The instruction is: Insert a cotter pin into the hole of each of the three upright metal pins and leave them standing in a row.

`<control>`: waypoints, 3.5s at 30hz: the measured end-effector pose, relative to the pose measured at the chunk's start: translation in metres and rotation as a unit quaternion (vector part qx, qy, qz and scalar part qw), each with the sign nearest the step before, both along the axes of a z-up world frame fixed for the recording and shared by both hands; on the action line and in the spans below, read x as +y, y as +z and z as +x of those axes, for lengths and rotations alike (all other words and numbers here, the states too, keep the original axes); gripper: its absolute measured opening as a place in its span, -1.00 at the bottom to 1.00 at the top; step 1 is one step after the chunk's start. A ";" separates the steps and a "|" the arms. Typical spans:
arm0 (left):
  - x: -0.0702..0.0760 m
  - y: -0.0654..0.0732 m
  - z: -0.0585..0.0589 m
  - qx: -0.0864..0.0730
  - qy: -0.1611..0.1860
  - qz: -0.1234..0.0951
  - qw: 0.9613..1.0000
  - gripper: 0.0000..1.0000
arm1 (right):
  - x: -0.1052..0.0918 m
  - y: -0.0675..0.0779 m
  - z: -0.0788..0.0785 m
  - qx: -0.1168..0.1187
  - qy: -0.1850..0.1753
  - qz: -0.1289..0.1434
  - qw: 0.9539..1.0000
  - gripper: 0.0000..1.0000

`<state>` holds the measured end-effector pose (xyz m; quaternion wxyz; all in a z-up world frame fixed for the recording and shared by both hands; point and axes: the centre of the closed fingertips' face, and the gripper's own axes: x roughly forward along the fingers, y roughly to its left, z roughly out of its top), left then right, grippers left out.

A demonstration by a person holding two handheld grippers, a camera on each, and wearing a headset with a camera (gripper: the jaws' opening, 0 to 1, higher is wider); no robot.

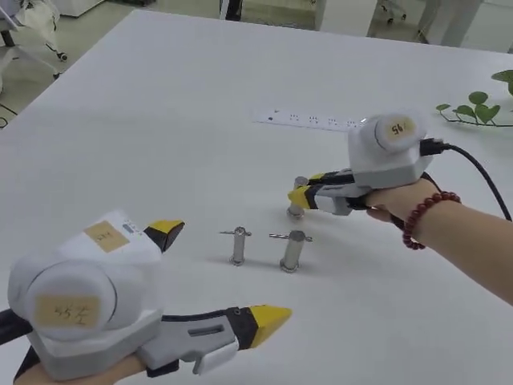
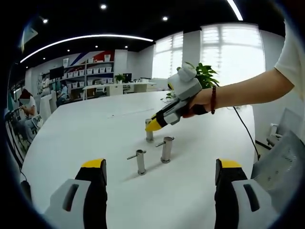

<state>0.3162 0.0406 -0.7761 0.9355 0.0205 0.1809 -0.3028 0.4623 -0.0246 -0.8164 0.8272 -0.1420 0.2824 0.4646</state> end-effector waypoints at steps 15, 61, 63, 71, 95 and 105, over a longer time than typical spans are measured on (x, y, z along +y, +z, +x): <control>-0.001 0.004 -0.004 -0.003 0.000 0.002 1.000 0.86 | -0.040 0.003 -0.029 0.003 -0.013 -0.001 1.000 -0.72; 0.006 0.013 -0.017 -0.007 0.013 0.001 1.000 0.76 | -0.029 -0.010 -0.121 0.023 0.031 0.007 0.999 -0.72; 0.006 0.013 -0.018 -0.007 0.013 0.001 1.000 0.76 | -0.029 -0.011 -0.122 0.025 0.024 0.009 0.999 -0.72; 0.007 0.014 -0.019 -0.008 0.015 -0.001 1.000 0.75 | -0.029 -0.014 -0.122 0.018 0.010 0.008 1.000 -0.72; 0.005 0.013 -0.020 -0.006 0.010 -0.004 1.000 0.74 | -0.025 -0.005 -0.127 0.043 -0.013 0.041 0.998 -0.48; 0.006 0.012 -0.019 -0.005 0.012 -0.006 1.000 0.74 | -0.022 0.021 -0.123 0.059 -0.002 0.066 0.996 -0.32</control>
